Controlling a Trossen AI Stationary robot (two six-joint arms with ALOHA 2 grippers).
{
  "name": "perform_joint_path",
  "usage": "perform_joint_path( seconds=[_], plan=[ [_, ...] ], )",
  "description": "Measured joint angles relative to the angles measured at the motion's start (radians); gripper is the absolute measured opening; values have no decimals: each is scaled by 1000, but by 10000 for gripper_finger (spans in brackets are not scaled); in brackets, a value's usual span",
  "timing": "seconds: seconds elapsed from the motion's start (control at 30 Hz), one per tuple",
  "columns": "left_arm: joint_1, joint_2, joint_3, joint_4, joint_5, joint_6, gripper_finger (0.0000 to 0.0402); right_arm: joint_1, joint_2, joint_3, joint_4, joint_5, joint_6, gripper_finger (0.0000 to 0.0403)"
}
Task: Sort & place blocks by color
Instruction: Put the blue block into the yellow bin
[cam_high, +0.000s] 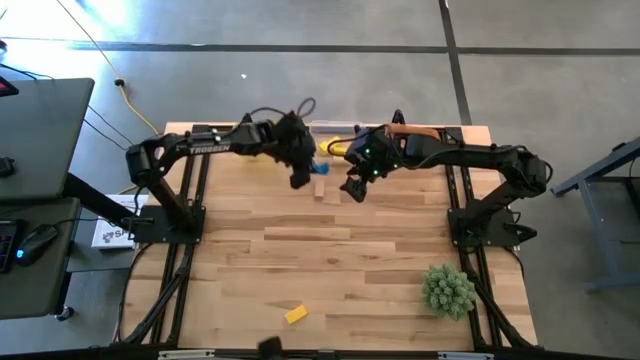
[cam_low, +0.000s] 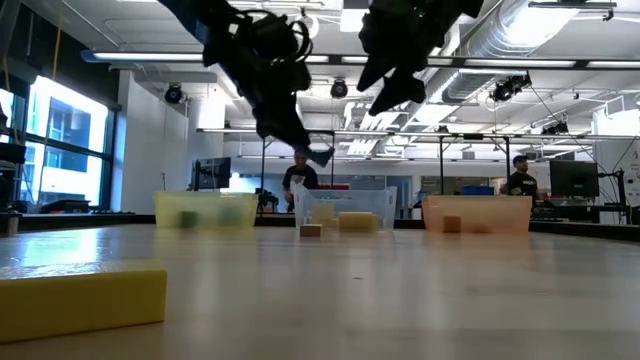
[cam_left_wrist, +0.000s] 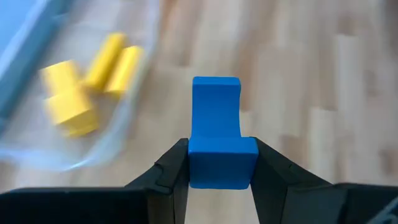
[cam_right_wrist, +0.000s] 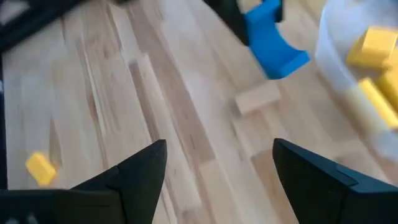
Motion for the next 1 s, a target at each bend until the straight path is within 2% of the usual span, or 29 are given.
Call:
perform_joint_path(
  seconds=[0.27,0.6,0.87,1.0],
  plan=[
    [164,0,0,-82,-110,85,105,-50,0,0,156,-1,0,282],
    [331,0,0,-152,-117,103,105,-127,0,0,168,58,-1,282],
    [412,0,0,-219,-119,100,105,-188,0,-2,165,58,0,282],
    [429,0,0,-247,-165,99,105,-213,0,-2,165,58,0,282]
  ],
)
